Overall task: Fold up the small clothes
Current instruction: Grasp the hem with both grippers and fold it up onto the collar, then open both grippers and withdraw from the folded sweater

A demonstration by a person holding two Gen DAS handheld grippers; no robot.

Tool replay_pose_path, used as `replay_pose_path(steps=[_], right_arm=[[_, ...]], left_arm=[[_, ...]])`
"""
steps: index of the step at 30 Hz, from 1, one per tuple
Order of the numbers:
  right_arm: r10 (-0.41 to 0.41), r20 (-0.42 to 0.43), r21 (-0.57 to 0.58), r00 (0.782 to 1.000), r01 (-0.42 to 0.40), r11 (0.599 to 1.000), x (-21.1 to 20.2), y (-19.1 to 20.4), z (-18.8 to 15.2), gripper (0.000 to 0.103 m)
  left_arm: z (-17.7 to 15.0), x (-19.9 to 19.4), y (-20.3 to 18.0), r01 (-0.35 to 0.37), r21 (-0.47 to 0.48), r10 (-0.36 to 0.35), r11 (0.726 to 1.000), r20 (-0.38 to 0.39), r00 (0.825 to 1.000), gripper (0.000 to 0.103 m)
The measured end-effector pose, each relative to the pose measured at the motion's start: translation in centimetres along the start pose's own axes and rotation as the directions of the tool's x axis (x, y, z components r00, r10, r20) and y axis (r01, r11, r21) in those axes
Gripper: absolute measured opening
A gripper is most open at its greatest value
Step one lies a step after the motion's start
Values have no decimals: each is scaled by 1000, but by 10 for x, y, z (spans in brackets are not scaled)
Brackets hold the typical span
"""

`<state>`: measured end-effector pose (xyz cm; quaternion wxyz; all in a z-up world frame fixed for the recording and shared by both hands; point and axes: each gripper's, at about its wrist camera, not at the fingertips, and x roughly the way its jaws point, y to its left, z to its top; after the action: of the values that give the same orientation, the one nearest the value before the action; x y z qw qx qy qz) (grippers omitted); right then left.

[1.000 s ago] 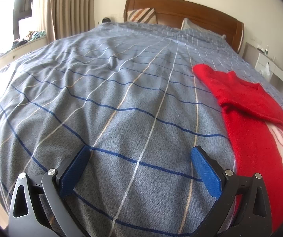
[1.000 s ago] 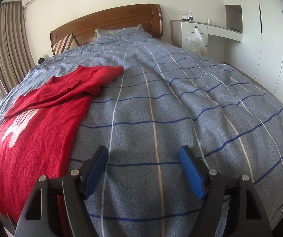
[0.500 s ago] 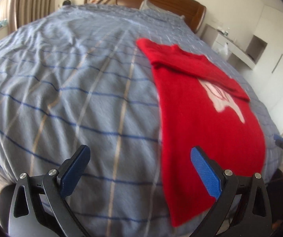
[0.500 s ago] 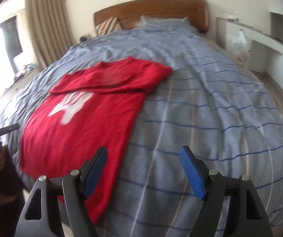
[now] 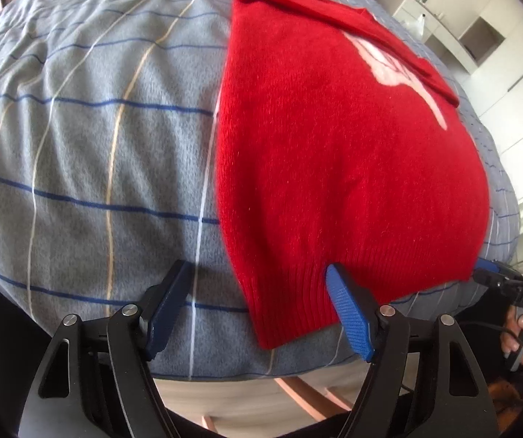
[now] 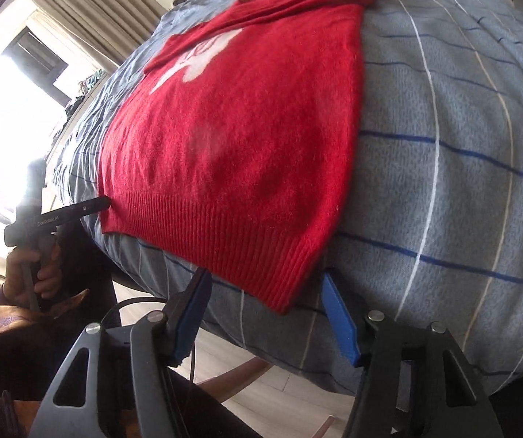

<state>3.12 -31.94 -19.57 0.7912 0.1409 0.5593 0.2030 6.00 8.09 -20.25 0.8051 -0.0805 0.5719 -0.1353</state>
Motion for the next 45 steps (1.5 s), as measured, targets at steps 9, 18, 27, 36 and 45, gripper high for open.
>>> replay_pose_path(steps=[9,18,27,36,45], right_arm=[[30,-30,20,999,-29,999,-5,-5,-2,6],[152,166,35,974,-160,987,-55,8,27,5],[50,391,-91,919,-16,996,-64,3,195,5],[-152,448,104,881,118,988,-4,-50,335,30],[-60,266,-173,962,109,979,9,-15,254,39]], left_arm=[[-9,3,11,58,-90,-65,994,-76,995,3],[4,-67,26,315,-152,-295,937,138,945,2],[196,-57,17,311,-30,-285,950,323,902,2],[336,34,27,89,-190,-27,978,304,952,57],[243,11,4,-13,63,-9,998,328,945,94]])
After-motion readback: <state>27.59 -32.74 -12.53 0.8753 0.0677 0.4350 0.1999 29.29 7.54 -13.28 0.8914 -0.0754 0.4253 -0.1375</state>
